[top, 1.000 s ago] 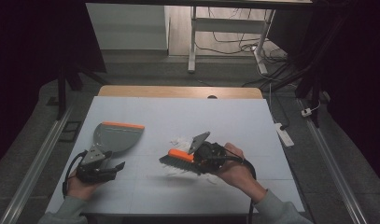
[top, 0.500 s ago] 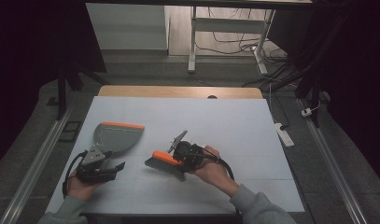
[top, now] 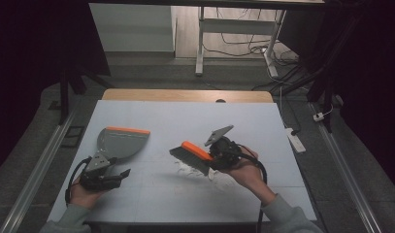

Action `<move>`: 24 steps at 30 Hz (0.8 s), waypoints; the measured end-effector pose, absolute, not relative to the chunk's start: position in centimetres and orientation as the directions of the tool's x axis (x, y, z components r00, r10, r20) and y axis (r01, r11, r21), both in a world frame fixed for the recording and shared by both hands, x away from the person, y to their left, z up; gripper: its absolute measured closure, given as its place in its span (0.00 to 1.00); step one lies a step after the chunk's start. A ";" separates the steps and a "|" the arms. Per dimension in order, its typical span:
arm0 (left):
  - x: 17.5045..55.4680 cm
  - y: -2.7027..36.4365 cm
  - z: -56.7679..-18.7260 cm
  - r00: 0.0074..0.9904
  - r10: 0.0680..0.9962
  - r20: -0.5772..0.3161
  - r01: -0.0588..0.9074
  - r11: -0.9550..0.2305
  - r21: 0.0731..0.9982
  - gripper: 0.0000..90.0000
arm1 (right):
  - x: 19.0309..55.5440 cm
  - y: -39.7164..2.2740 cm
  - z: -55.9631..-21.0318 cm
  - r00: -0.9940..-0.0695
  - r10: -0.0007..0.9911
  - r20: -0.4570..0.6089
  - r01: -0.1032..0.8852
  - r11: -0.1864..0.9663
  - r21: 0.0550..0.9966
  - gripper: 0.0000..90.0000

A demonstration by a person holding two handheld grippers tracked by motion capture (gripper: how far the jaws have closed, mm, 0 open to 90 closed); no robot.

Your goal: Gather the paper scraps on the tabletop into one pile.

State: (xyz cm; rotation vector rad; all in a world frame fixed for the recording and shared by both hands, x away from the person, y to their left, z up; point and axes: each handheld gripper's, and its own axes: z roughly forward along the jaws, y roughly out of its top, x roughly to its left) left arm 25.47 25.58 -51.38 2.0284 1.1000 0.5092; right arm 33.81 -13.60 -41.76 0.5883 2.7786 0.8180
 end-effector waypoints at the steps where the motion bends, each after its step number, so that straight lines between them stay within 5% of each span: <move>1: 25.5 25.6 -51.4 0.550 0.835 -0.010 0.532 -0.341 0.775 0.34 | 33.5 -14.4 -41.4 -0.904 0.421 -0.080 0.311 0.773 0.554 0.76; 10: 25.5 25.5 -51.4 0.551 0.835 -0.010 0.532 -0.342 0.775 0.34 | 31.4 -19.7 -43.1 -0.942 0.317 -0.111 0.250 0.882 0.400 0.76; 13: 25.5 25.5 -51.4 0.549 0.836 -0.010 0.533 -0.341 0.774 0.34 | 31.1 -19.6 -44.6 -0.962 0.236 -0.137 0.179 0.924 0.337 0.76; 24: 25.5 25.6 -51.4 0.543 0.839 -0.010 0.536 -0.338 0.773 0.34 | 35.2 -15.9 -45.5 -0.961 0.132 -0.241 0.045 0.941 0.335 0.76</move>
